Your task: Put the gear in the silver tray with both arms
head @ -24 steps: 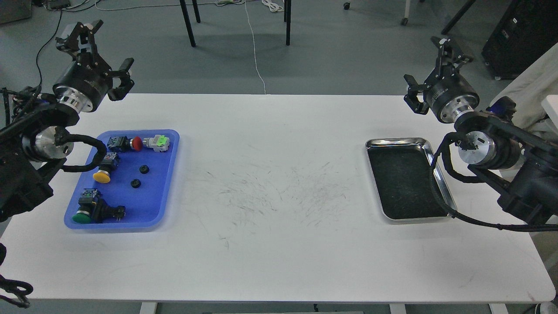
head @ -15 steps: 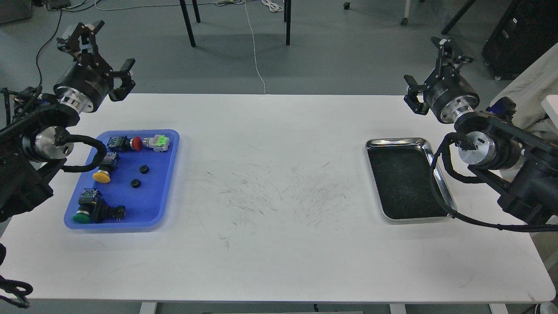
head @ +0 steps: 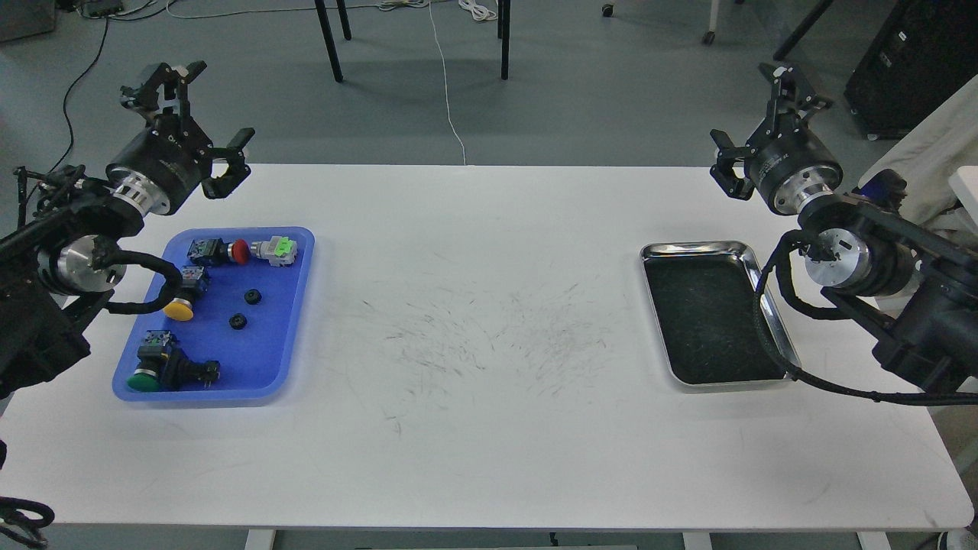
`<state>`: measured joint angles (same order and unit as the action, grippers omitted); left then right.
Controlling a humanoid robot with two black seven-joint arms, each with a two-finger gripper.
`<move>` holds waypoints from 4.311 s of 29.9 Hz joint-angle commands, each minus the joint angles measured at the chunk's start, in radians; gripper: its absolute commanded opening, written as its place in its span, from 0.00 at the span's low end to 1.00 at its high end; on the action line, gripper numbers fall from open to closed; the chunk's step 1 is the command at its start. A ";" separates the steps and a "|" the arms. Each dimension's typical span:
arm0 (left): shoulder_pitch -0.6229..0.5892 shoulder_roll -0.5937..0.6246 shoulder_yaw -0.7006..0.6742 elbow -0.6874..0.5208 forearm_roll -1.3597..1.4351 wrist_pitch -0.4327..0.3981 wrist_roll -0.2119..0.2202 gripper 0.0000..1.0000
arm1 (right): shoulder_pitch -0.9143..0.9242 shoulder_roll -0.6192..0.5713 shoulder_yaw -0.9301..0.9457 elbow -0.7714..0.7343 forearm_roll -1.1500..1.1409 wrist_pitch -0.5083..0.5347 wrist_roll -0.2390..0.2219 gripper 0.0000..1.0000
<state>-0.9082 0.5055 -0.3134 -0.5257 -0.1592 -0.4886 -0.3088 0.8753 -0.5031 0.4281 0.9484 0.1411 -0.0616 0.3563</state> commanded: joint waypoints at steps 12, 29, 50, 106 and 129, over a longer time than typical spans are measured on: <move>0.006 0.004 0.013 0.006 0.012 0.000 0.020 0.99 | -0.013 0.005 0.008 0.000 0.000 -0.001 0.001 0.99; 0.055 0.071 -0.024 -0.068 0.009 0.013 0.010 0.99 | -0.024 0.011 0.008 0.001 0.000 -0.001 0.001 0.99; 0.229 0.087 -0.312 -0.221 -0.013 0.223 -0.001 0.99 | -0.033 0.011 0.006 0.001 -0.001 -0.003 0.001 0.99; -0.469 0.317 0.798 -0.499 0.828 0.355 0.079 0.98 | -0.062 0.008 0.041 0.013 -0.002 0.002 0.003 0.99; -0.426 0.370 0.645 -0.507 0.391 0.703 0.184 0.99 | -0.082 0.035 0.041 0.013 -0.003 -0.003 0.006 0.99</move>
<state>-1.3525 0.8597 0.3783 -1.0243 0.3228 0.0799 -0.1891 0.7944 -0.4754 0.4691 0.9629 0.1395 -0.0607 0.3622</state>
